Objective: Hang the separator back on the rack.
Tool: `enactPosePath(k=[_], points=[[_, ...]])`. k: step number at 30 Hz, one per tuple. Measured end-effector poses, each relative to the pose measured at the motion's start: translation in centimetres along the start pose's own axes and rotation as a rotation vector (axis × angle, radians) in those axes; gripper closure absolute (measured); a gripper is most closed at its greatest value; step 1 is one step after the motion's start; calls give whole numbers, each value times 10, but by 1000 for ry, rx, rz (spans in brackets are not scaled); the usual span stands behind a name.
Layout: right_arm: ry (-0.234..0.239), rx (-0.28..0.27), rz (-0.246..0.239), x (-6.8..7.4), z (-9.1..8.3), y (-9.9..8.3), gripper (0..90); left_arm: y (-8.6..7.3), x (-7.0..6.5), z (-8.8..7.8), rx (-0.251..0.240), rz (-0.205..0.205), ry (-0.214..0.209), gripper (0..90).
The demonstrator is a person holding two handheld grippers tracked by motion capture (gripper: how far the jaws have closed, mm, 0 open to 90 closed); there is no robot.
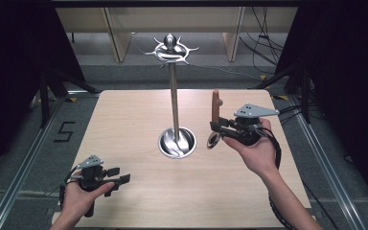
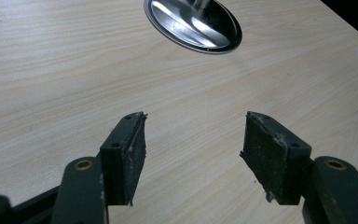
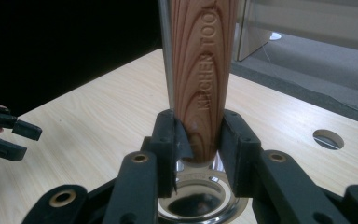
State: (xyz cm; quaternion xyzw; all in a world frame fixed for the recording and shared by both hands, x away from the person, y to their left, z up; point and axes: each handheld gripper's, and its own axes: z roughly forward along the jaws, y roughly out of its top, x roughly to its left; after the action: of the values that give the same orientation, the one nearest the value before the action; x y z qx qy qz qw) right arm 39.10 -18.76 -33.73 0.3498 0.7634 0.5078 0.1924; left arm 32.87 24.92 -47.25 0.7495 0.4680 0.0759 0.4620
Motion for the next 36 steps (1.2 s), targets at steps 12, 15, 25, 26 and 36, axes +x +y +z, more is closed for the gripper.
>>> enactPosePath(k=[12,15,25,26,36], points=[[6,-13,6,1,1,10,696,0,0,0,-1,2,1,383],[19,-16,-8,-1,1,13,696,0,0,0,-2,-1,2,383],[23,-13,10,0,2,22,696,1,0,-1,-2,1,8,383],[18,-35,10,1,4,22,696,0,0,-1,-6,0,8,383],[30,-36,1,5,5,31,696,1,0,-1,-15,-5,3,383]])
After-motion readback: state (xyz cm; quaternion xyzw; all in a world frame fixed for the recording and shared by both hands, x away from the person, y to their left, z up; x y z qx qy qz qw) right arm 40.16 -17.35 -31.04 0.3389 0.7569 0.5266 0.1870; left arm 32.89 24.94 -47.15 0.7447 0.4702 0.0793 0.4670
